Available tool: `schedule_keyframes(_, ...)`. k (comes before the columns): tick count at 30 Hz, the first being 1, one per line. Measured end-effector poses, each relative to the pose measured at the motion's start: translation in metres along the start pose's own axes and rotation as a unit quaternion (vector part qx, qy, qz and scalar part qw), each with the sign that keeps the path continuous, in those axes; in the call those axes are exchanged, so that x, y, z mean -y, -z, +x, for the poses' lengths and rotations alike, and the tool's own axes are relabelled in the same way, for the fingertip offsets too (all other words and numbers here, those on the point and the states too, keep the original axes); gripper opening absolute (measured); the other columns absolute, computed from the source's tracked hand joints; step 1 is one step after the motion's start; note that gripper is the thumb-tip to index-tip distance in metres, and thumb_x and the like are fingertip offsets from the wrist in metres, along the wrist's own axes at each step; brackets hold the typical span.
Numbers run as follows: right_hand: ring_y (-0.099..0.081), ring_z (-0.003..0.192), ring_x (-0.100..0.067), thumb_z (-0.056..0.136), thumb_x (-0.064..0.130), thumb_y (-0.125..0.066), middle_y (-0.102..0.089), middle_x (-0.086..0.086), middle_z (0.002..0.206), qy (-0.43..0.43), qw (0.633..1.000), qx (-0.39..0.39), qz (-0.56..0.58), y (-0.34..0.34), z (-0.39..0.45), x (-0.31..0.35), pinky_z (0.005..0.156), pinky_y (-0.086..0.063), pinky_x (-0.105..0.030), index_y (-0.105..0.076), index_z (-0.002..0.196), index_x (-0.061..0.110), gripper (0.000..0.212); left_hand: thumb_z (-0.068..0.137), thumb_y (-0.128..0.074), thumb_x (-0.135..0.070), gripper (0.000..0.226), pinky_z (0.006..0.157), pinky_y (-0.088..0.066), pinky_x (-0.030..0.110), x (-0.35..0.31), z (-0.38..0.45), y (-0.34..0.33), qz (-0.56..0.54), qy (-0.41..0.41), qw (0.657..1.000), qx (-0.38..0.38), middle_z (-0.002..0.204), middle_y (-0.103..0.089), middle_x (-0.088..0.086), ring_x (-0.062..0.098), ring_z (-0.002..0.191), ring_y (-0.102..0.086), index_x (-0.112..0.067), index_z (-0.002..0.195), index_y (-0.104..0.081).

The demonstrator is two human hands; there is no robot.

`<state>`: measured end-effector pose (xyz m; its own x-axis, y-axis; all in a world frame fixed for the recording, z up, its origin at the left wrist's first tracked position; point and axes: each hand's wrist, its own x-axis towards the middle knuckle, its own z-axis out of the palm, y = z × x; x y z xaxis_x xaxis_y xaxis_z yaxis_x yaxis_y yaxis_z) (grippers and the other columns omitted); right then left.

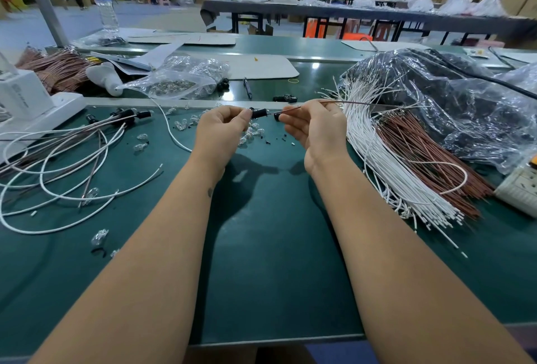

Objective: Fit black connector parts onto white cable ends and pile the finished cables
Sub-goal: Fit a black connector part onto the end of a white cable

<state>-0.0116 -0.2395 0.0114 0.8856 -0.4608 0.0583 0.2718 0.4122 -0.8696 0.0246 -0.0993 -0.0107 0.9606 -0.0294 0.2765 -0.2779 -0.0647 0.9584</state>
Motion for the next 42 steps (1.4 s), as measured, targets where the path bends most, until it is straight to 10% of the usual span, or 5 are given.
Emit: schedule_keyframes(42, -0.062, 0.059, -0.017, 0.091, 0.01, -0.054, -0.067, -0.011, 0.084, -0.018, 0.98, 0.111, -0.164, -0.003, -0.001, -0.009, 0.055, -0.052, -0.026, -0.057, 0.079, 0.013, 0.012, 0.09, -0.066, -0.028, 0.019, 0.054, -0.043, 0.012, -0.003, -0.002, 0.002, 0.0, 0.007, 1.0, 0.028, 0.067, -0.066, -0.01, 0.003, 0.059, -0.051, -0.023, 0.072, -0.069)
